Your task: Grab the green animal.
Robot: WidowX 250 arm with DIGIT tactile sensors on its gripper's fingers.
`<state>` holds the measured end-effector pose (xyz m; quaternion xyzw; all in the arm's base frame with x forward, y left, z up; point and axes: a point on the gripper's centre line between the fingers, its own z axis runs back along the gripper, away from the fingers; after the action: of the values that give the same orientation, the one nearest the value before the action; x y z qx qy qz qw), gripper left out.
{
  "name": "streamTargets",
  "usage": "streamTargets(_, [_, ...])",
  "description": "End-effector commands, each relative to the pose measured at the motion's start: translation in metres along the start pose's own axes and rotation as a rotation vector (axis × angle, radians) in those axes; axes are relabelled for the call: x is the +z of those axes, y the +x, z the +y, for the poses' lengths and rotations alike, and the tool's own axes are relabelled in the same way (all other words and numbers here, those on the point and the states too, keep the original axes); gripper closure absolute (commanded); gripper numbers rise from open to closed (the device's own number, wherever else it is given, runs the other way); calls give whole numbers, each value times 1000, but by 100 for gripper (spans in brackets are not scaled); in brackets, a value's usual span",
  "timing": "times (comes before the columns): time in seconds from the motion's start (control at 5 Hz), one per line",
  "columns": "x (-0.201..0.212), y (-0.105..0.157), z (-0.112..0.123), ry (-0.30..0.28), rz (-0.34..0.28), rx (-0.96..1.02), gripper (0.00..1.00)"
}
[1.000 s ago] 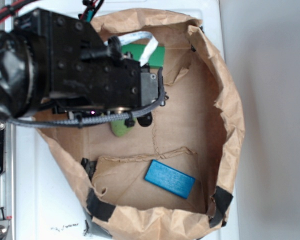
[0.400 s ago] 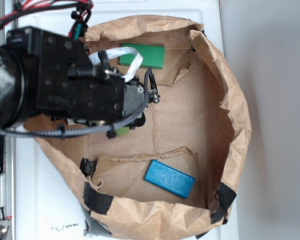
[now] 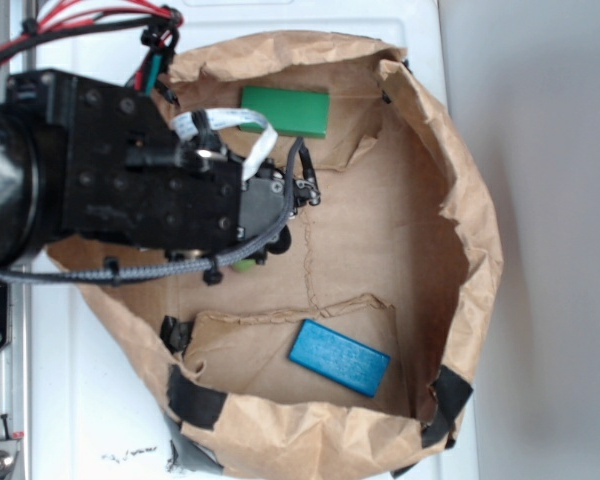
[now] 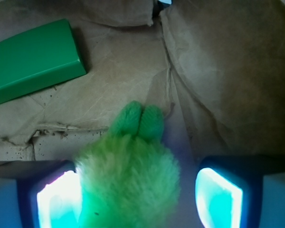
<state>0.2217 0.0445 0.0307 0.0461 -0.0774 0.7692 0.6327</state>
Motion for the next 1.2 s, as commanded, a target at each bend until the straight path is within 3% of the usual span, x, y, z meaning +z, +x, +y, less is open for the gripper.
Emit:
streamTargets(0.0, [12, 6, -5, -30, 19, -6, 0])
streamTargets(1.0, [14, 12, -4, -37, 35, 14, 0])
